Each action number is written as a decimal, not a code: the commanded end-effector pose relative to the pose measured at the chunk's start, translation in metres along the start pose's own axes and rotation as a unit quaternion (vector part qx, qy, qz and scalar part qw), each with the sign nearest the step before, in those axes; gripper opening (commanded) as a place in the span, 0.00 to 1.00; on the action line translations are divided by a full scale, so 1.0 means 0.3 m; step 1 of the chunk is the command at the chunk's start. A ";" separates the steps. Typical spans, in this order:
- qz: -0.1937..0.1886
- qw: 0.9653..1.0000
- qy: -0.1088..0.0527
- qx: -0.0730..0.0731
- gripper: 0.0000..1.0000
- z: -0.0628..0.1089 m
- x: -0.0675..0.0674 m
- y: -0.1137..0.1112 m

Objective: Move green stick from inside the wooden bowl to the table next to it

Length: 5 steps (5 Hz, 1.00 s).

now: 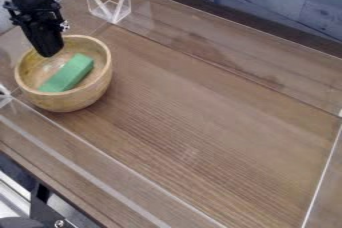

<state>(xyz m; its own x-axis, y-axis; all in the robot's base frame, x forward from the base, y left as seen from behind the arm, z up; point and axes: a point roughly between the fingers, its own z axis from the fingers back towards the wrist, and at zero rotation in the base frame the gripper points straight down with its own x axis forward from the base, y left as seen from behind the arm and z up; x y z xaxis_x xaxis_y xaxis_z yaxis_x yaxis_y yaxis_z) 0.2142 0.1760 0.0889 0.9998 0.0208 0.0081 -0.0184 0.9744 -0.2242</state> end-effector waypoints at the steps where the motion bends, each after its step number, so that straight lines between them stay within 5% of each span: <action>1: 0.007 1.000 -0.017 0.018 1.00 0.003 0.018 0.012; 3: 0.029 0.999 -0.015 0.021 1.00 -0.072 0.030 0.013; 4: 0.037 0.999 -0.016 0.022 0.00 -0.083 0.042 0.009; 5: 0.035 0.999 -0.016 0.021 0.00 -0.081 0.040 -0.016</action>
<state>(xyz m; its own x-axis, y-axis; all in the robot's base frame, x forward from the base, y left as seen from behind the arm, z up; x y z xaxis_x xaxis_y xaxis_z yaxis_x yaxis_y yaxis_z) 0.2229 0.1640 0.0522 0.9950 0.0987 -0.0173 -0.1002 0.9721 -0.2122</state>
